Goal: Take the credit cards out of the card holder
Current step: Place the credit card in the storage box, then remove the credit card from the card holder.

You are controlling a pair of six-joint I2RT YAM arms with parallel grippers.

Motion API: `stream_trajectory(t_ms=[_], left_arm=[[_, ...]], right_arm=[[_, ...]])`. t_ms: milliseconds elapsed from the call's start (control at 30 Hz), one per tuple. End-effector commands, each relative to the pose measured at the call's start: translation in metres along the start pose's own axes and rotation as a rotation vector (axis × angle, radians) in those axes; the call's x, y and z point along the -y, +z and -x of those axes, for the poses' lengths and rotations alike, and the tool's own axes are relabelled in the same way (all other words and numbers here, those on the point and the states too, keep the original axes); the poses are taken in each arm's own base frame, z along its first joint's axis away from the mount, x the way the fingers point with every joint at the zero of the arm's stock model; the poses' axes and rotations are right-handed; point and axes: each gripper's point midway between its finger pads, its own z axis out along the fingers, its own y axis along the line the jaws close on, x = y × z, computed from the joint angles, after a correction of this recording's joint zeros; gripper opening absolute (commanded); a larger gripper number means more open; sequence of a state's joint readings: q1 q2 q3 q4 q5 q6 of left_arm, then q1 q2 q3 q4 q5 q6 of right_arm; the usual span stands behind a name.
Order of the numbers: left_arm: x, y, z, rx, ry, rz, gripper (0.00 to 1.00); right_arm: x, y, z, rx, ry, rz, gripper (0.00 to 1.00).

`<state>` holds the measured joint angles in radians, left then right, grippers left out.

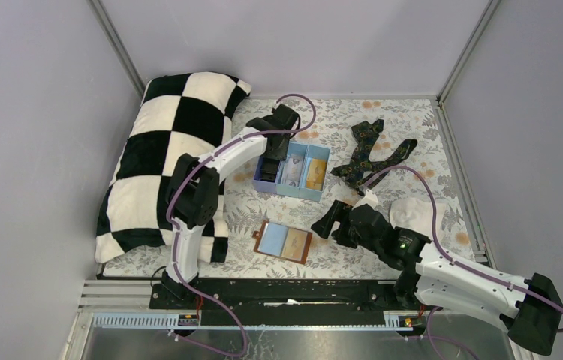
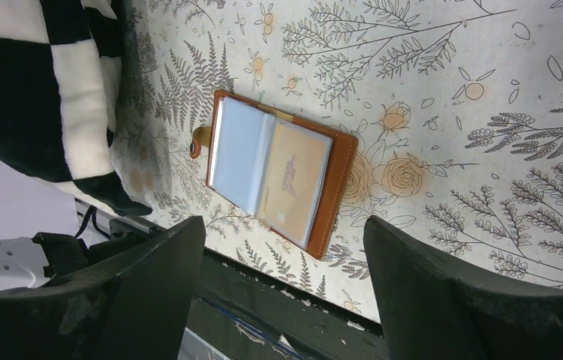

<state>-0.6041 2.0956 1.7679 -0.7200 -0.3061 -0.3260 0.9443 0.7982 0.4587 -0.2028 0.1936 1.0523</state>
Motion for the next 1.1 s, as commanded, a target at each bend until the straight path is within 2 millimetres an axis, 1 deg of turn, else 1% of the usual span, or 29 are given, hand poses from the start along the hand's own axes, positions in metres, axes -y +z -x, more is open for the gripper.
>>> stream_trajectory(t_ms=[0,67,133,200,267,367,433,467,500,567,600,667,767,833,933,1067], left_arm=[[0.018,-0.067,0.044,0.146,-0.057,-0.139,0.44],[0.022,-0.087,0.047,0.167,-0.068,-0.182,0.49],[0.025,-0.106,0.045,0.18,-0.076,-0.226,0.51],[0.028,-0.125,0.037,0.186,-0.091,-0.279,0.51],[0.033,-0.142,0.021,0.187,-0.106,-0.354,0.51],[0.034,-0.154,-0.02,0.152,-0.148,-0.44,0.51],[0.037,-0.16,-0.049,0.106,-0.177,-0.499,0.51],[0.039,-0.158,-0.071,0.066,-0.19,-0.521,0.51],[0.041,-0.159,-0.087,0.04,-0.2,-0.55,0.51],[0.048,-0.167,-0.112,0.008,-0.236,-0.613,0.51],[0.05,-0.165,-0.124,-0.007,-0.249,-0.632,0.51],[0.052,-0.158,-0.15,-0.052,-0.275,-0.646,0.51],[0.048,-0.142,-0.178,-0.099,-0.31,-0.622,0.51],[0.045,-0.132,-0.192,-0.121,-0.326,-0.603,0.51],[0.042,-0.119,-0.207,-0.146,-0.336,-0.574,0.51],[0.04,-0.108,-0.217,-0.17,-0.336,-0.549,0.51]], right_arm=[[-0.006,-0.002,0.009,0.033,-0.002,-0.002,0.85],[-0.006,-0.002,0.008,0.03,-0.001,0.0,0.85],[-0.007,-0.001,0.007,0.024,0.002,0.002,0.85],[-0.009,0.0,0.007,0.02,0.004,0.009,0.85],[-0.008,0.001,0.004,0.008,0.008,0.004,0.85],[-0.005,0.007,-0.006,-0.037,0.009,-0.012,0.85],[-0.007,0.013,-0.015,-0.076,0.012,0.0,0.84],[-0.01,0.017,-0.019,-0.091,0.021,0.019,0.82],[-0.012,0.021,-0.023,-0.11,0.028,0.031,0.81],[-0.013,0.028,-0.032,-0.147,0.04,0.037,0.77],[-0.019,0.032,-0.033,-0.149,0.047,0.063,0.75],[-0.021,0.039,-0.038,-0.169,0.051,0.074,0.7],[-0.021,0.048,-0.044,-0.189,0.053,0.072,0.65],[-0.023,0.051,-0.052,-0.224,0.059,0.087,0.63],[-0.02,0.056,-0.059,-0.247,0.067,0.08,0.61],[-0.014,0.061,-0.064,-0.257,0.078,0.068,0.61]])
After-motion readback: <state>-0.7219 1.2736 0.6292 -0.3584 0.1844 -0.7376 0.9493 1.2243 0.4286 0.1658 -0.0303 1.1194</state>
